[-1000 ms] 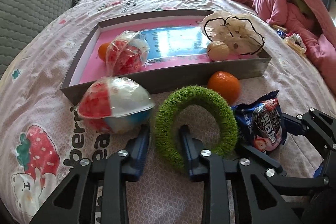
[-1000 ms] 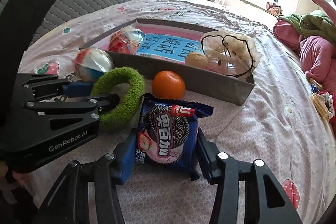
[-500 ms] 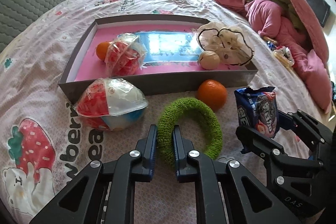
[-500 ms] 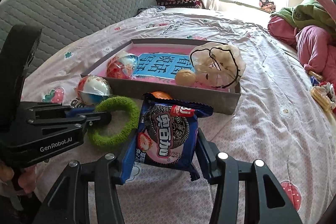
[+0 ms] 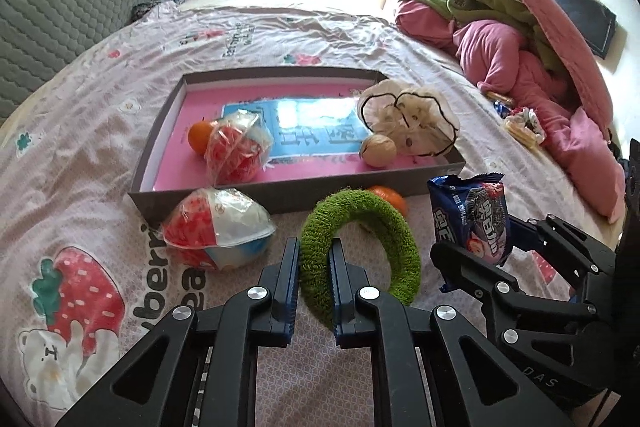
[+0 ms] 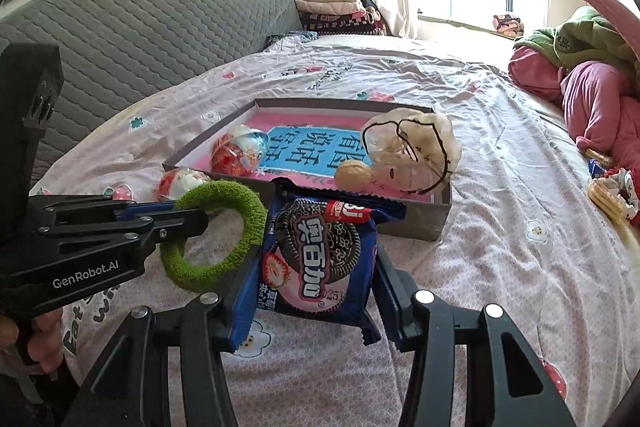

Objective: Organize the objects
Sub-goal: 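Lift and carry the cookie packet over the box with the right tool while the left tool carries the ring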

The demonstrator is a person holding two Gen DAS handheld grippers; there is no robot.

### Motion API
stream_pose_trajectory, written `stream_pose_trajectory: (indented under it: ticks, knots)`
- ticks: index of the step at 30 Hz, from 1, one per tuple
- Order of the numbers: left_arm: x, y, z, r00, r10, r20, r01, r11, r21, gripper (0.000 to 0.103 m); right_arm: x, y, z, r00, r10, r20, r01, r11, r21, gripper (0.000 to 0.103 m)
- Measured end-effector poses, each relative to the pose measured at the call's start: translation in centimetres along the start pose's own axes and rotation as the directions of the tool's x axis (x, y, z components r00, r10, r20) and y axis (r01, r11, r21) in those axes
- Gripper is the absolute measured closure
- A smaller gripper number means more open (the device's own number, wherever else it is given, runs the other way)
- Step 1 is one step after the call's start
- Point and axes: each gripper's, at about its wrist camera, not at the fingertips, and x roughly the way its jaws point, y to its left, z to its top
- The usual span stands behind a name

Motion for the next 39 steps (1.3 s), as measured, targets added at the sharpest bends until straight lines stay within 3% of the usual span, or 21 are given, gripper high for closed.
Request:
stream_pose_trajectory:
  ticks: [20, 39]
  knots:
    - [-3.4, 3.9, 2.2, 0.994, 0.049, 0.097, -0.042, 0.996, -0.080, 0.090, -1.3, 0.5, 1.0, 0.996, -0.015, 0.090, 0.019, 0.999, -0.044, 0.051]
    - [-3.4, 5.5, 3.3, 0.992, 0.076, 0.101, -0.067, 0.994, -0.088, 0.090, -1.4, 0.8, 2.2, 0.993, -0.007, 0.120, 0.014, 0.998, -0.058, 0.051]
